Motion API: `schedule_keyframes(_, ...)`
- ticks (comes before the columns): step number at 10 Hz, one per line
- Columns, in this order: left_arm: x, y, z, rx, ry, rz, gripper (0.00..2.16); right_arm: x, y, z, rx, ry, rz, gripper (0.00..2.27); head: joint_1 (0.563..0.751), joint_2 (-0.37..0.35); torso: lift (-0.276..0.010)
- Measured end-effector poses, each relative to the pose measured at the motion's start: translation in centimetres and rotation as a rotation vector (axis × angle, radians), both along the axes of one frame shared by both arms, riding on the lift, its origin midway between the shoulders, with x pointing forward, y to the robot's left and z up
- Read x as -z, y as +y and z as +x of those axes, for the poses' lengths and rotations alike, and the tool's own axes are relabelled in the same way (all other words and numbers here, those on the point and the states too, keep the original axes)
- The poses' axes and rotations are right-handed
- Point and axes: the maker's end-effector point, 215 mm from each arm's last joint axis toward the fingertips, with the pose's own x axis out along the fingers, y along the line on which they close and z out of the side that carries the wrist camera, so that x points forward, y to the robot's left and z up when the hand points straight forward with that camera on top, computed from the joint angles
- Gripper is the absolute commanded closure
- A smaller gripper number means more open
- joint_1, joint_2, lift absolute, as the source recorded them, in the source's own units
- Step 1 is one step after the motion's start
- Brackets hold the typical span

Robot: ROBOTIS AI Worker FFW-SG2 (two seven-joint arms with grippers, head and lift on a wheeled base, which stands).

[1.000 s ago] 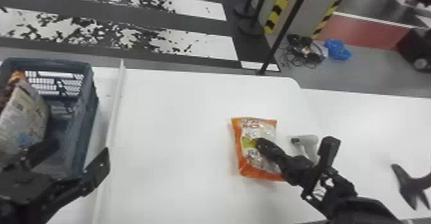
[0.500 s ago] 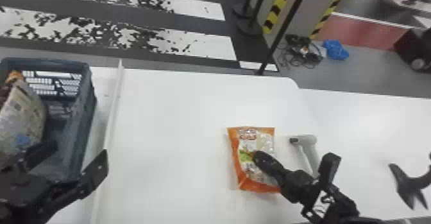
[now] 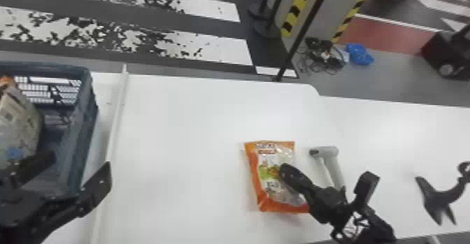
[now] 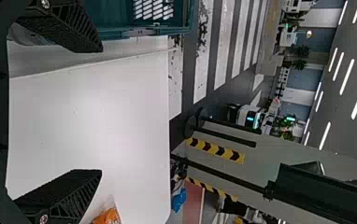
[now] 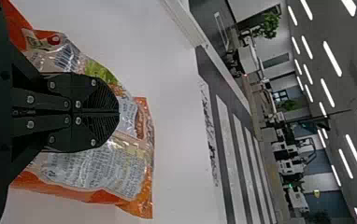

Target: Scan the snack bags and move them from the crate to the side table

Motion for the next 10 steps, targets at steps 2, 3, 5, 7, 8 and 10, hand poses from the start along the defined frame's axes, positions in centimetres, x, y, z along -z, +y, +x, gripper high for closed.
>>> schedule_keyframes(2, -1.3, -0.3, 0.4, -0.002, -0.037, -0.010, 0.07, -5.4, -1.1, 0.0, 0.011, -0.050, 0.081, 0.04, 0.695, -0.337, -0.087)
schedule_keyframes(3, -2.3, -0.3, 0.7, -0.015, -0.066, -0.013, 0.07, -6.9, -1.9, -0.3, 0.027, -0.028, 0.108, 0.04, 0.695, -0.348, -0.087)
schedule_keyframes(5, -3.9, 0.8, 1.6, -0.061, -0.139, 0.016, 0.07, -7.2, -6.1, 0.0, 0.142, -0.006, 0.064, 0.02, 0.695, -0.350, -0.087)
schedule_keyframes(7, -4.6, 3.5, 2.6, -0.127, -0.212, 0.074, 0.07, -5.4, -12.1, -0.2, 0.267, 0.033, -0.015, 0.04, 0.695, -0.350, -0.087)
schedule_keyframes(8, -4.4, 4.6, 2.8, -0.148, -0.225, 0.084, 0.07, -4.6, -15.1, -0.3, 0.306, 0.052, -0.058, 0.04, 0.695, -0.350, -0.087)
schedule_keyframes(10, -4.4, 6.4, 3.1, -0.178, -0.259, 0.073, 0.07, -2.8, -19.4, -0.4, 0.333, 0.088, -0.140, 0.04, 0.695, -0.350, -0.087)
